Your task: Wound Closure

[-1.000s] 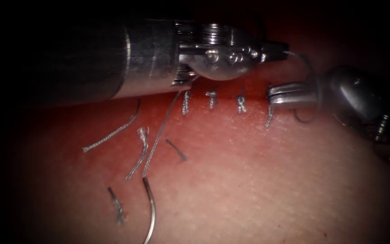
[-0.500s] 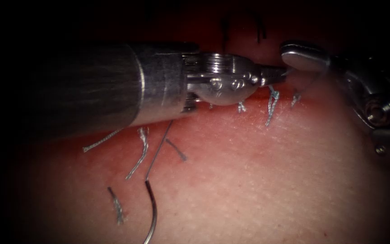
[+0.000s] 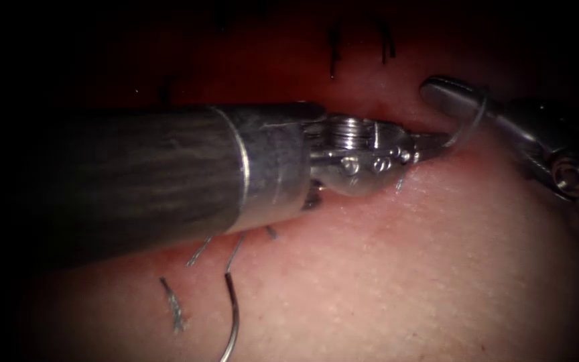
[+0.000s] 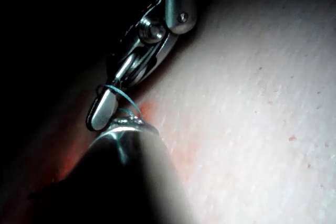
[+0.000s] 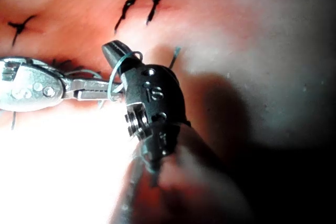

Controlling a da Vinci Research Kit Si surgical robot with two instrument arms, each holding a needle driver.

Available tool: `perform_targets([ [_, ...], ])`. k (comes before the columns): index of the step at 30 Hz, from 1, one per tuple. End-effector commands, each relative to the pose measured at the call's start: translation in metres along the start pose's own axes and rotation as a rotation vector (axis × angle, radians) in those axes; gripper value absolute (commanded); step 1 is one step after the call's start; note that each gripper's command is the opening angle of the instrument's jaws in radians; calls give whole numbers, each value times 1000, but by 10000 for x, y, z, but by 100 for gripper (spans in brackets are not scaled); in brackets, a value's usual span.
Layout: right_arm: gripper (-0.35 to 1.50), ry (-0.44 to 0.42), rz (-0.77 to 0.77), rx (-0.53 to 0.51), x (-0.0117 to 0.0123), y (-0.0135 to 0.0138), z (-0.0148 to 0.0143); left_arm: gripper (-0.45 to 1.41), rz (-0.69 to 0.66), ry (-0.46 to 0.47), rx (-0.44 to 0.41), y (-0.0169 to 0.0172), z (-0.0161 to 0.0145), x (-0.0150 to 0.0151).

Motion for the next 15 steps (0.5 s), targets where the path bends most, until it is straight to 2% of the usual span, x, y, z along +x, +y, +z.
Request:
perform_targets([
  [1, 0, 4, 7, -10, -4, -3, 6, -45, 0, 0, 2, -5, 6, 1],
  [6, 14, 11, 38, -96, -5, 3, -7, -45, -1, 2, 3, -6, 11, 3],
  [8, 34, 28, 74, -135, -7, 9, -11, -45, -1, 0, 5, -6, 15, 2],
  [15, 47, 68, 142, -190, -21, 11, -9, -45, -2, -2, 8, -8, 19, 1],
])
